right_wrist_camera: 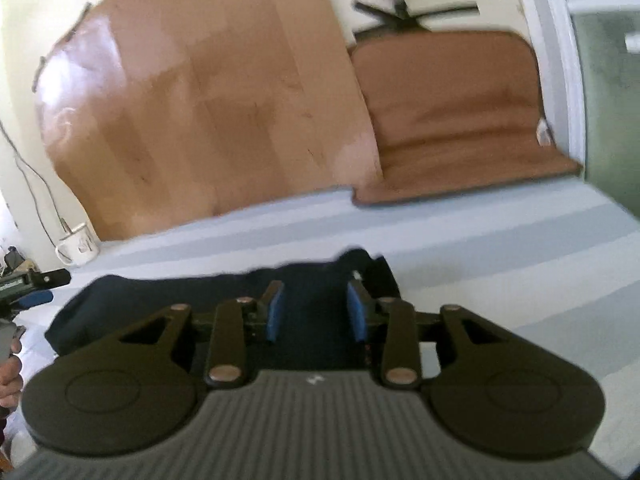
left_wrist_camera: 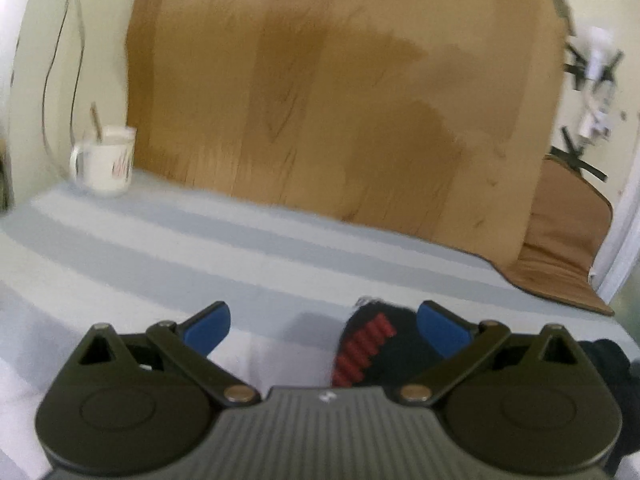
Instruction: Fold small clothes
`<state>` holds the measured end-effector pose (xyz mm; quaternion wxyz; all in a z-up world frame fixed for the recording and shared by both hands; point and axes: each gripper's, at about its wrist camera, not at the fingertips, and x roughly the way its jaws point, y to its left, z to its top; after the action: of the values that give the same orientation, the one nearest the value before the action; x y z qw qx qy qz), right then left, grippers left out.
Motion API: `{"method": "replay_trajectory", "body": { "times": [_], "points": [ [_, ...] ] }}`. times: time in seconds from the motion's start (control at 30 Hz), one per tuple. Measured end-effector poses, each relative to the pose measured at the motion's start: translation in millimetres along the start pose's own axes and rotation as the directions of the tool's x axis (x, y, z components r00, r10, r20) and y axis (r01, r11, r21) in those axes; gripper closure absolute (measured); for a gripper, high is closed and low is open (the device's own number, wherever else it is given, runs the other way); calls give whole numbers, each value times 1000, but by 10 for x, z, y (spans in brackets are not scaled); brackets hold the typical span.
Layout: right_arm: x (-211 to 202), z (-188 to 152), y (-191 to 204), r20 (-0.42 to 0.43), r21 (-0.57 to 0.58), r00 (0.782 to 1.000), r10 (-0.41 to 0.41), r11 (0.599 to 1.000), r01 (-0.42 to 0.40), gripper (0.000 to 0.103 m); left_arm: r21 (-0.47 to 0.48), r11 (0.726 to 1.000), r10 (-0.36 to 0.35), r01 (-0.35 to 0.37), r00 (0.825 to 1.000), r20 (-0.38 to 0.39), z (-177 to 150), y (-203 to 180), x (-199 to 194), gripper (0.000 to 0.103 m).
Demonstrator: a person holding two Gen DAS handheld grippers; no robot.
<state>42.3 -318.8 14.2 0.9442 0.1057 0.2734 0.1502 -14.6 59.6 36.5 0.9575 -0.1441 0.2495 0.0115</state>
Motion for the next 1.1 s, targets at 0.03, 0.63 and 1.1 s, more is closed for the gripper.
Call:
{"method": "replay_trajectory", "body": {
  "times": [0.03, 0.63, 1.1],
  "points": [
    [69, -22, -13, -35, 9, 999, 16, 1000, -16, 68, -27, 1000, -4, 4, 1000, -29, -13, 24, 52, 0],
    [11, 111, -118, 108, -28, 994, 0, 1000, 3, 61, -31, 998, 42, -46, 994, -101, -33, -37, 21, 0],
    [505, -169, 459, -120, -114, 980, 161, 978, -175, 101, 283, 959, 4, 23, 995, -96, -324, -738, 239, 0]
  ]
}}
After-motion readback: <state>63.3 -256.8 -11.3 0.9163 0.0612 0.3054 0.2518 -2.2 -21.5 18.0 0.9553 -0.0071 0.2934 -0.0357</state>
